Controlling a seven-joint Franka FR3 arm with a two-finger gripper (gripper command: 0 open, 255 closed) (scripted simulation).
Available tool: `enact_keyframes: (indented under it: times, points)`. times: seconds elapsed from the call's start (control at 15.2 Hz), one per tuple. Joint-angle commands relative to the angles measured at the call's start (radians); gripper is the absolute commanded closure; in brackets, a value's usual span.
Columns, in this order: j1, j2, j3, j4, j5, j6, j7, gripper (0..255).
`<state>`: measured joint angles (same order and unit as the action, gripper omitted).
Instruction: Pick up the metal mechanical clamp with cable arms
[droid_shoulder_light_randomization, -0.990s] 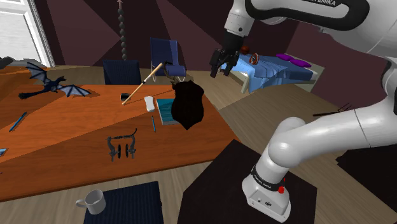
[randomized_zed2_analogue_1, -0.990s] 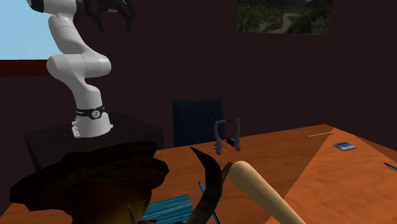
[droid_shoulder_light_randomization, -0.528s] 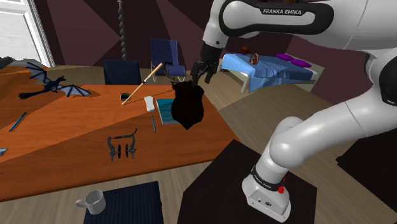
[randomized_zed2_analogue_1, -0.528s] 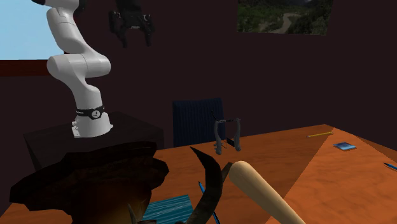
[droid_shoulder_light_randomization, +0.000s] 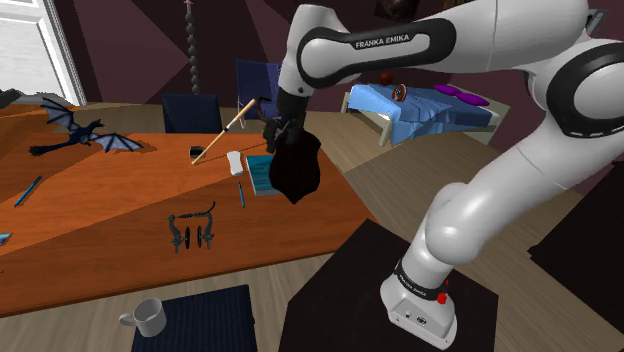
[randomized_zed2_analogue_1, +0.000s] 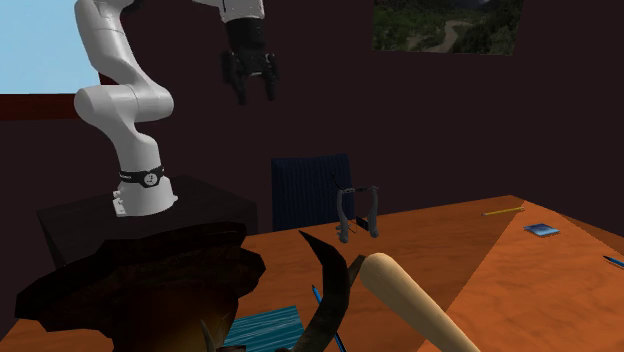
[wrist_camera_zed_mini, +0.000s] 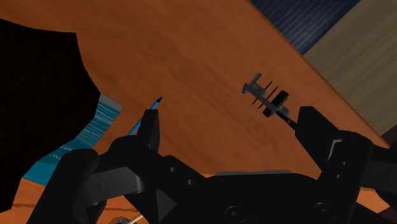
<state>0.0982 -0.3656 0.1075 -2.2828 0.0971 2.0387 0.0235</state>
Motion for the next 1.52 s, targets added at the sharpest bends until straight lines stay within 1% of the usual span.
enact_keyframes:
  times: [0.0, 0.4, 0.73, 1.06, 1.45]
  points:
    - [0.013, 0.058, 0.018, 0.016, -0.003, 0.048, -0.006, 0]
    - [0.043, 0.256, 0.065, 0.100, -0.037, 0.175, -0.018, 0]
    - [0.071, 0.426, 0.098, 0.198, -0.090, 0.256, -0.015, 0]
    - [0.111, 0.599, 0.117, 0.320, -0.159, 0.310, -0.006, 0]
    - [0.176, 0.809, 0.122, 0.502, -0.244, 0.341, 0.000, 0]
